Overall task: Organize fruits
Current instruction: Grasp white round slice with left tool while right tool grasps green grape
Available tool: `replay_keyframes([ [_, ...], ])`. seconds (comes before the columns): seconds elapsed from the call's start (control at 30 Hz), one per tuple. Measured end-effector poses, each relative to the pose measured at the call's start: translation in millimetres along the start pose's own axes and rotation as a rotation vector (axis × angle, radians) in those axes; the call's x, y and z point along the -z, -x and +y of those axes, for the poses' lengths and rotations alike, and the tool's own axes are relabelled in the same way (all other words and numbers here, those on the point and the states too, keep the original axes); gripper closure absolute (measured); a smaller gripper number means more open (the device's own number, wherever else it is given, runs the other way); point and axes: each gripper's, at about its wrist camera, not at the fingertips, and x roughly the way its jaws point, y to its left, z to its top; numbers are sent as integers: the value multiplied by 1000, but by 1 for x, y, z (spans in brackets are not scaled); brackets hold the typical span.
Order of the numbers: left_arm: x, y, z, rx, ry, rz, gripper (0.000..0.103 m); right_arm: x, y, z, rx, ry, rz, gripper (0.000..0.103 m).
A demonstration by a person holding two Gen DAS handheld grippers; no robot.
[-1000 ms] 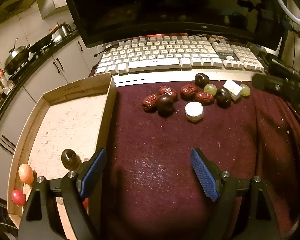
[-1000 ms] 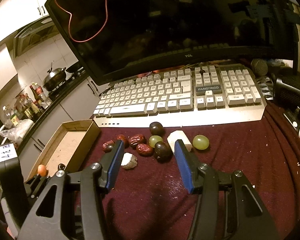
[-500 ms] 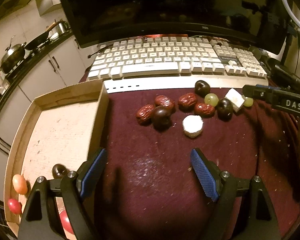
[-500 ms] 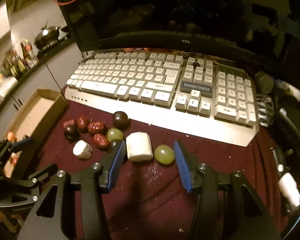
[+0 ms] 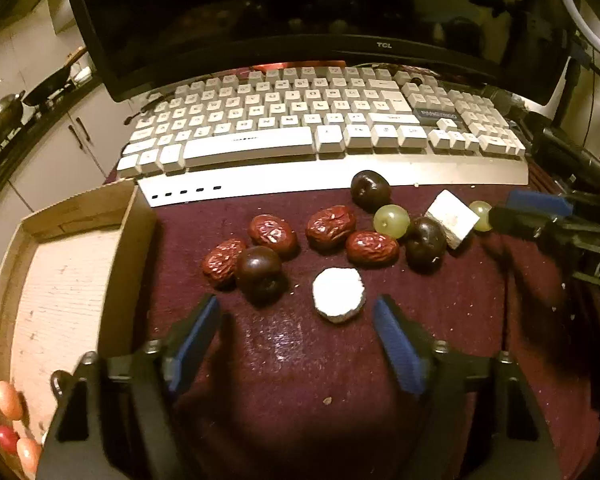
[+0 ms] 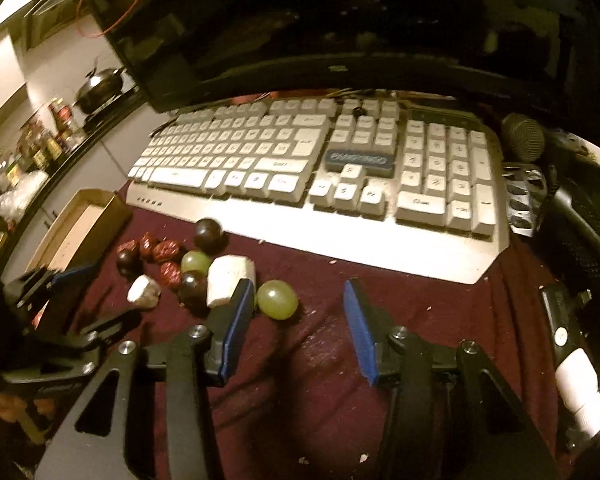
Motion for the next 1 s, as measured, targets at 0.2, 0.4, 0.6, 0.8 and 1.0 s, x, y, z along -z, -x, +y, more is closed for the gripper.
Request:
replay_keyframes([
  [0.2,-1,-5,-1,27,-4,-9,33,4,-14,9,22,53,36,57],
  [0.4,-8,-11,3,51,19,-12,35,5,-24,14,59,73,34,64],
  [0.6,-8,-12,-1,48,19,-31,44,2,-28,15,70,71,11,65],
  [0.8,-9,-12,-5,59,0,-45,57,2,-30,22,95,87,13,78],
  [1.0,-8,-11,-3,69,8,-51,61,1,-30,20,97,62,7,79],
])
